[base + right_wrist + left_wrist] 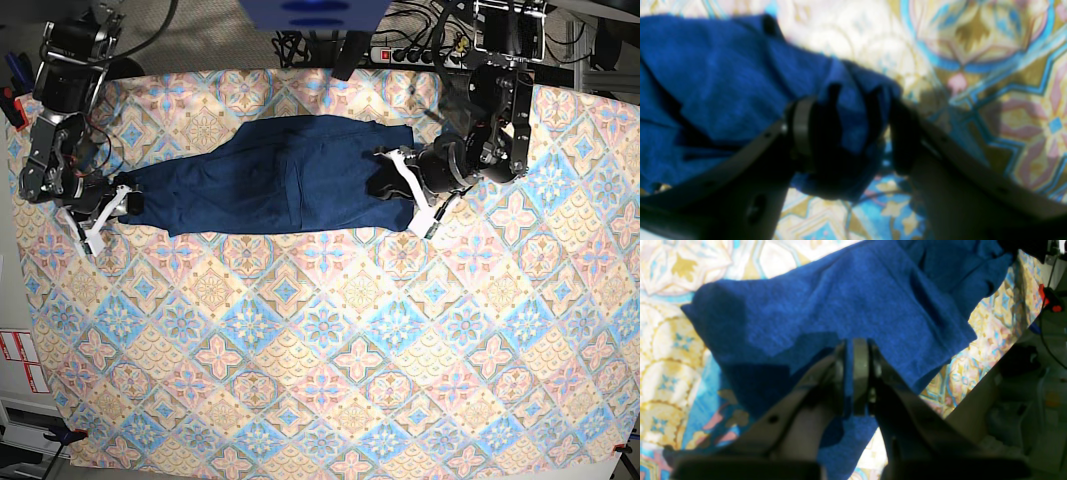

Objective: Fold the T-shirt properly
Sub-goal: 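Grasp both ends of the blue shirt strip with both grippers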

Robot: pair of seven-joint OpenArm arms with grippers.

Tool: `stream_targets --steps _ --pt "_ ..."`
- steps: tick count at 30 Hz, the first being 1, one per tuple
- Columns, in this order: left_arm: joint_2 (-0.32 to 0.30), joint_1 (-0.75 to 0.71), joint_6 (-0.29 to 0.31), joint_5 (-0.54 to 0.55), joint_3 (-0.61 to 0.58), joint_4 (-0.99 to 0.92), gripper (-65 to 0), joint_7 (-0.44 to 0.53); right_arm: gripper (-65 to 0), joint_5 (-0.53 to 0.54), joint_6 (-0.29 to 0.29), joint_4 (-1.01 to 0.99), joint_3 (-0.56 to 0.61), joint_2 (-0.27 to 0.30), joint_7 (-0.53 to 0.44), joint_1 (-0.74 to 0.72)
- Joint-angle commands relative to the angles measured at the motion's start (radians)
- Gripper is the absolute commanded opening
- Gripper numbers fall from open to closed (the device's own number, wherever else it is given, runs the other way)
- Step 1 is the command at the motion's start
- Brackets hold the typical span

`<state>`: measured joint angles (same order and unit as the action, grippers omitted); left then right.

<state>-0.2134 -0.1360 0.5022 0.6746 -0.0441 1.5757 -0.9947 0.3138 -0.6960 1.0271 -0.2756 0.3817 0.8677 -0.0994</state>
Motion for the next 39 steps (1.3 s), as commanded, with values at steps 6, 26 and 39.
stream_targets --steps 6,26,39 --pt "-0.002 0.011 0.006 0.017 0.002 0.019 -62.7 0.013 -25.7 0.011 -0.002 0.012 -0.001 0.027 0.000 -0.012" --pt "0.001 0.016 0.006 0.017 -0.001 0.019 -62.8 0.013 -28.0 0.212 -0.002 0.169 -0.001 -0.033 0.206 0.048" --pt "0.001 0.017 0.006 0.017 0.000 0.019 -62.9 0.013 -40.6 0.212 -0.002 0.166 -0.001 -0.115 0.213 0.045"
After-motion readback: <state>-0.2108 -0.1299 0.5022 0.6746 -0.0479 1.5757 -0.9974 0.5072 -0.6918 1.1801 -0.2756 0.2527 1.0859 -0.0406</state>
